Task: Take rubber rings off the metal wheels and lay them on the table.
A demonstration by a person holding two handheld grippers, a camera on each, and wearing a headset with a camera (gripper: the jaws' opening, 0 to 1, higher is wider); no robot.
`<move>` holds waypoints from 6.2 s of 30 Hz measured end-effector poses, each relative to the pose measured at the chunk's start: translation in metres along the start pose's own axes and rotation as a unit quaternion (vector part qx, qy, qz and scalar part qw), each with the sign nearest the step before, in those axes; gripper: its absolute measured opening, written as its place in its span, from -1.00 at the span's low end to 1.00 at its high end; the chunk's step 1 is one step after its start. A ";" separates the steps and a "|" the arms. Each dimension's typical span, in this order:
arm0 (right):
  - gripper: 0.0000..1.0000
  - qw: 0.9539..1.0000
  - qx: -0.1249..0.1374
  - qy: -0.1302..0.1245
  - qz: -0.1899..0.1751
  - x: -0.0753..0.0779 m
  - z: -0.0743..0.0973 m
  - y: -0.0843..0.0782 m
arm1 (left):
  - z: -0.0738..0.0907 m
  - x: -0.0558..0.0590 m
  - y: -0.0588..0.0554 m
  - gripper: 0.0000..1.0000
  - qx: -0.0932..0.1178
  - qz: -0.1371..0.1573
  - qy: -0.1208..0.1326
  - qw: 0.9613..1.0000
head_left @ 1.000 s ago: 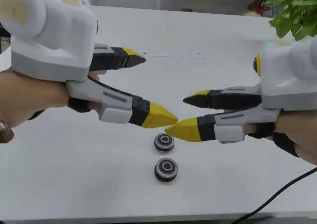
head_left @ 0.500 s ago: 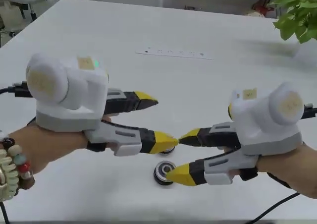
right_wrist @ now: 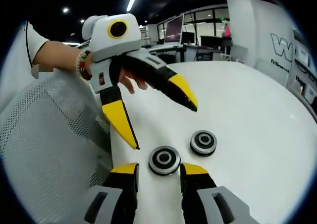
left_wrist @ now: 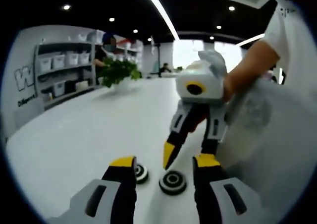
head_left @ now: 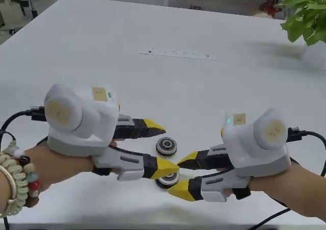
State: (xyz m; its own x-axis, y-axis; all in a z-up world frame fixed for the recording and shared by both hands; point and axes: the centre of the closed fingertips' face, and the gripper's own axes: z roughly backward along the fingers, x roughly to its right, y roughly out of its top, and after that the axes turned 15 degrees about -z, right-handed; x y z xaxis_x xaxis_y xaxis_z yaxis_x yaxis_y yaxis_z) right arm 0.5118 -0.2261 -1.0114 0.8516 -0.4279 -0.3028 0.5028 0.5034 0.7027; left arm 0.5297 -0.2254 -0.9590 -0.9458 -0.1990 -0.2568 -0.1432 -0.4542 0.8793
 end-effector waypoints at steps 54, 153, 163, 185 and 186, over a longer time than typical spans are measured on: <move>-0.55 1.000 0.004 -0.013 0.005 0.006 -0.008 -0.004 | -0.021 0.019 -0.035 -0.70 -0.044 -0.003 -0.027 0.999; -1.00 0.933 0.037 0.048 -0.354 -0.002 0.009 0.015 | -0.023 0.019 -0.035 -0.72 -0.041 -0.025 -0.024 0.999; -1.00 0.937 0.028 0.022 -0.347 0.010 0.009 0.006 | -0.023 0.019 -0.035 -0.72 -0.042 -0.022 -0.019 0.999; -1.00 0.927 0.036 0.011 -0.373 0.022 0.012 0.008 | -0.017 0.029 -0.021 -0.53 -0.063 -0.035 -0.067 0.995; -1.00 0.927 0.037 0.011 -0.374 0.022 0.012 0.008 | -0.015 0.028 -0.018 -0.51 -0.061 -0.033 -0.067 0.995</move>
State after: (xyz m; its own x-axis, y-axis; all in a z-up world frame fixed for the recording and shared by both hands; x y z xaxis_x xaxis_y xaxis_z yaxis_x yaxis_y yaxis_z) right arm 0.5331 -0.2401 -1.0046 0.2727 -0.6199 -0.7358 0.9427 0.0194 0.3330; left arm 0.5107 -0.2357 -0.9884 -0.9669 -0.0509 -0.2501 -0.1783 -0.5663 0.8047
